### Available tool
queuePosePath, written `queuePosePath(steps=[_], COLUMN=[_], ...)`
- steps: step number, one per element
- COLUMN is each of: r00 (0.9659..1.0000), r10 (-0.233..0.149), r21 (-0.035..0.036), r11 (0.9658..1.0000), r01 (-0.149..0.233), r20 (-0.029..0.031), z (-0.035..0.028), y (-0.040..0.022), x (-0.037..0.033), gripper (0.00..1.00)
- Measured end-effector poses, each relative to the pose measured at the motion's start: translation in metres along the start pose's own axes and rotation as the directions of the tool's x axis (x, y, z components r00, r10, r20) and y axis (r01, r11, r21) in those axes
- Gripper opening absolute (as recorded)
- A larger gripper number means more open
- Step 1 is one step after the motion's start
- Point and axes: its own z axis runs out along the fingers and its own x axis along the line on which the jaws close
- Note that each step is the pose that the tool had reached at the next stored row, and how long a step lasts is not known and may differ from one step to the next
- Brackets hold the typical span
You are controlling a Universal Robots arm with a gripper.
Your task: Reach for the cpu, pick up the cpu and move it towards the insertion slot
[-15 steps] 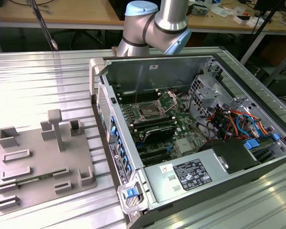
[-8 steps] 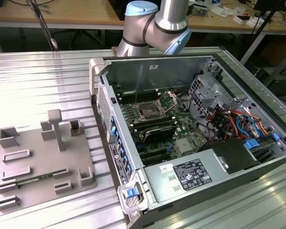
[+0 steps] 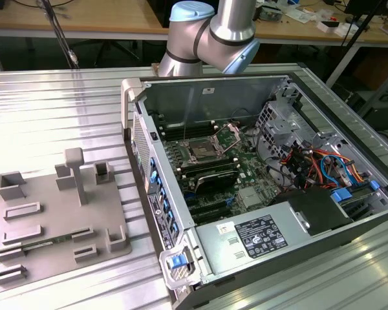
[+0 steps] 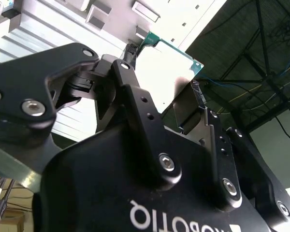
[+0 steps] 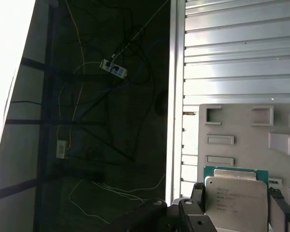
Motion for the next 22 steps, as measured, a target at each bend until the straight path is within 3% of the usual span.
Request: queuePosePath(steps=[9, 14, 22], r00=[1.0000, 1.0000, 1.0000], r10=[0.000, 0.000, 0.000], r21=[0.0001, 0.0000, 0.0000], r11=[1.0000, 1.0000, 1.0000], r01=[0.000, 0.000, 0.000], r20=[-0.0003, -0.0002, -0.0001], z=[0.0011, 0.0034, 0.0040], y=[-0.0001, -0.0007, -0.0011], x=[-0.0010, -0.0137, -0.0210], gripper=[0.55, 0.55, 0.55])
